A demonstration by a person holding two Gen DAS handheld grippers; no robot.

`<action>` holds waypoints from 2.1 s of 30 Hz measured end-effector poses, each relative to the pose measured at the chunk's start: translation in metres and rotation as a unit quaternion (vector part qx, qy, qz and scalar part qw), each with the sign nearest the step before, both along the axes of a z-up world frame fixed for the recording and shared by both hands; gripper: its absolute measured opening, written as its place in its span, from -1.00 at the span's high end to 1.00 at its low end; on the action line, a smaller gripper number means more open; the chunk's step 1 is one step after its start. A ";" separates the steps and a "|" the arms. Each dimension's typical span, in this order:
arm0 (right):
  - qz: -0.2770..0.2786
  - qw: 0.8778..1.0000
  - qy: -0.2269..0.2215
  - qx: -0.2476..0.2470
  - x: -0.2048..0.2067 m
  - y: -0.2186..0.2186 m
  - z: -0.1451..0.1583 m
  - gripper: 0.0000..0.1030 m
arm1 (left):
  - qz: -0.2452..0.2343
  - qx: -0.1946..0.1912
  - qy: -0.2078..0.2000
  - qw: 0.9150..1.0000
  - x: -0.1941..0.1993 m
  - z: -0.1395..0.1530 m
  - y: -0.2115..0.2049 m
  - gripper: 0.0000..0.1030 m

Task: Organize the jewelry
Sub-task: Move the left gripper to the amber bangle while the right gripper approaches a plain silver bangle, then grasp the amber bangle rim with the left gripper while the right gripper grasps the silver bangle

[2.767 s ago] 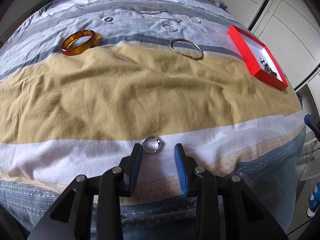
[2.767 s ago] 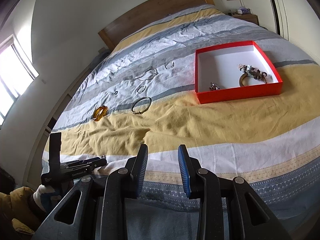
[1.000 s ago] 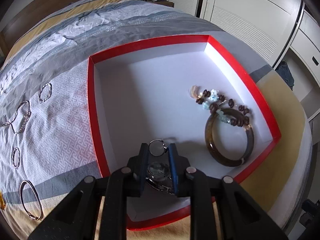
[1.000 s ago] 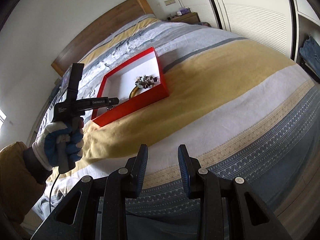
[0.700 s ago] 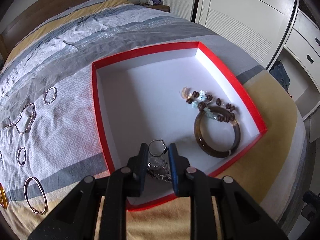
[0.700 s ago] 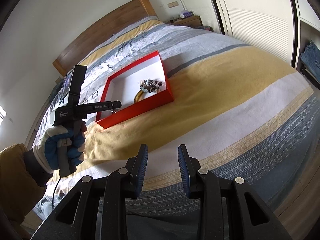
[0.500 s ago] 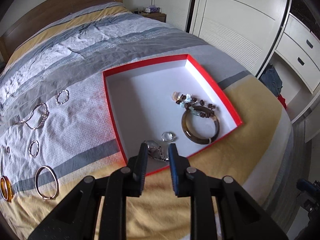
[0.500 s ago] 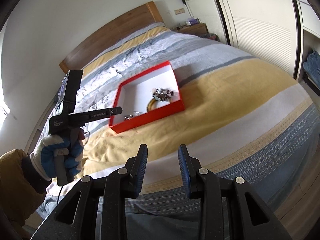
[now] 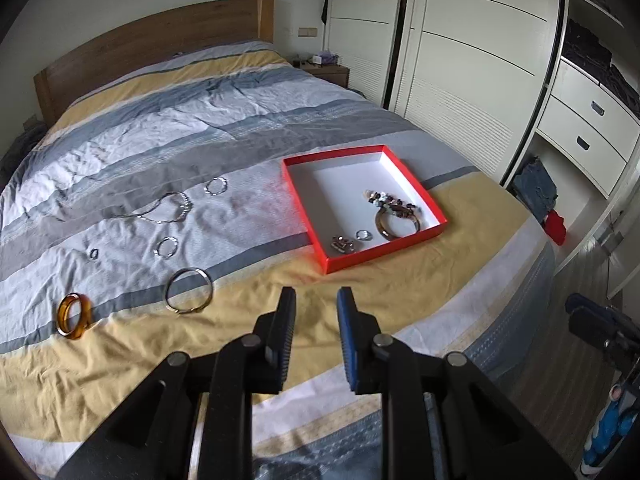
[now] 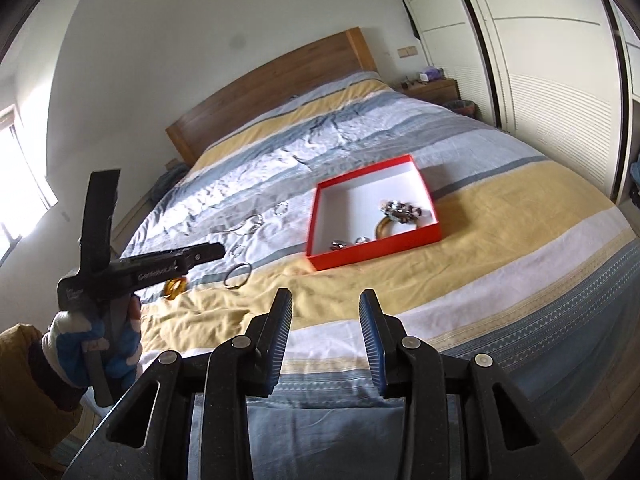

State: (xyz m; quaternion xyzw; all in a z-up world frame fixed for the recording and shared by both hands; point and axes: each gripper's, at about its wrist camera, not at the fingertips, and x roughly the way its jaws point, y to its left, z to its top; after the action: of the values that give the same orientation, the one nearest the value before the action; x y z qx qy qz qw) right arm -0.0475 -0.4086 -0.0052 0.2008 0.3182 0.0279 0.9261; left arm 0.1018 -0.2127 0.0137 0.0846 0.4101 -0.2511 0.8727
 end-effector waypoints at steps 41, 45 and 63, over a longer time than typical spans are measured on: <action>0.166 0.977 0.089 -0.099 0.202 0.184 -0.046 0.32 | 0.281 -0.016 0.061 0.958 0.110 -0.097 0.332 0.36; 0.174 0.975 0.099 -0.095 0.242 0.193 -0.070 0.32 | 0.288 -0.012 0.057 0.956 0.140 -0.111 0.328 0.36; 0.208 0.960 0.136 -0.127 0.316 0.213 -0.156 0.32 | 0.266 0.046 0.069 0.961 0.194 -0.171 0.306 0.16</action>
State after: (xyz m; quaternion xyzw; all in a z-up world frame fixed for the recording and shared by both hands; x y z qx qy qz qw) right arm 0.2690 -0.1961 -0.1610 0.0131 0.4769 0.1515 0.8657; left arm 0.2962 0.0934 -0.1578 -0.0053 0.4880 0.0035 0.8728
